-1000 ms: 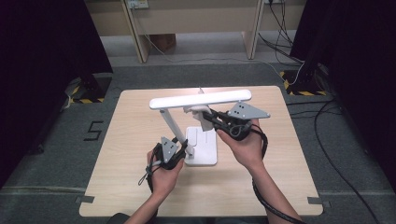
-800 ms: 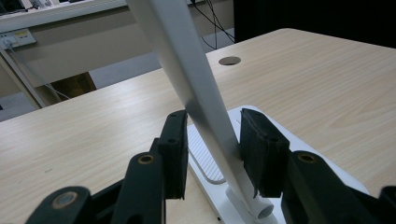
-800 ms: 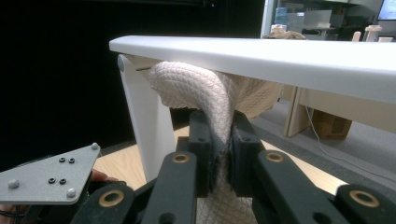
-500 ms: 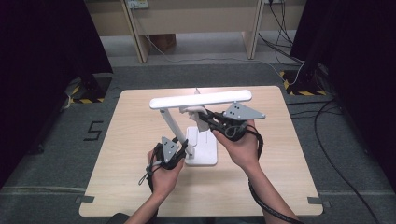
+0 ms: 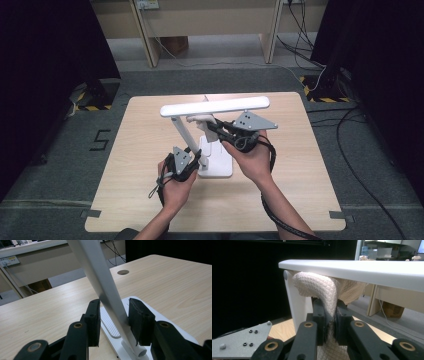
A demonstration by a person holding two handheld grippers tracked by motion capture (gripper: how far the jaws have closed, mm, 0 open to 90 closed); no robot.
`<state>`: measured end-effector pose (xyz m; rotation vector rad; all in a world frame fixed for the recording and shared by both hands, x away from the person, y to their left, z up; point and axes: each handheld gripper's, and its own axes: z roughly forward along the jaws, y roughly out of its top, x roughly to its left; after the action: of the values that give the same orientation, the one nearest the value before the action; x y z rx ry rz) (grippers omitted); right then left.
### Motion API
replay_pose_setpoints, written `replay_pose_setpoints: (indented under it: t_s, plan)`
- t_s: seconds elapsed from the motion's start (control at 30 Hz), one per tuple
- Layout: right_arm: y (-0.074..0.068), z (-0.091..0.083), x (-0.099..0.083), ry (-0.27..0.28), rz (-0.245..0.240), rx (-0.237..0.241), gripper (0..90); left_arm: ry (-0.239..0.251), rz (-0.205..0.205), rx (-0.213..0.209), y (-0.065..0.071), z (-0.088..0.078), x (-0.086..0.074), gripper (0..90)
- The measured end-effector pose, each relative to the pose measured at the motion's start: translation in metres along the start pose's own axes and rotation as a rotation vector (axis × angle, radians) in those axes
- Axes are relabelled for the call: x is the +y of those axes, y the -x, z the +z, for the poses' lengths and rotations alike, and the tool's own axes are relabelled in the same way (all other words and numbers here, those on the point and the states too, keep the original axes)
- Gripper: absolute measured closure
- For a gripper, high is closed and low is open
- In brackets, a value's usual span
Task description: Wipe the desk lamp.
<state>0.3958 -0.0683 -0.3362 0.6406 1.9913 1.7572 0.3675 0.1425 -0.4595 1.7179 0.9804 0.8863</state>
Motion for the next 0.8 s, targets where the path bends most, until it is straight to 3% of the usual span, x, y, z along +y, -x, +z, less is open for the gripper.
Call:
replay_pose_setpoints:
  t_s: [0.6, 0.8]
  plan:
    - [-0.013, 0.019, -0.002, -0.007, -0.002, 0.053, 81.8, 0.001, 0.004, -0.002, 0.001, 0.000, 0.000, 61.8]
    - [-0.014, 0.025, -0.006, -0.019, 0.001, 0.064, 81.5, -0.004, 0.022, 0.000, 0.001, 0.000, 0.000, 61.3]
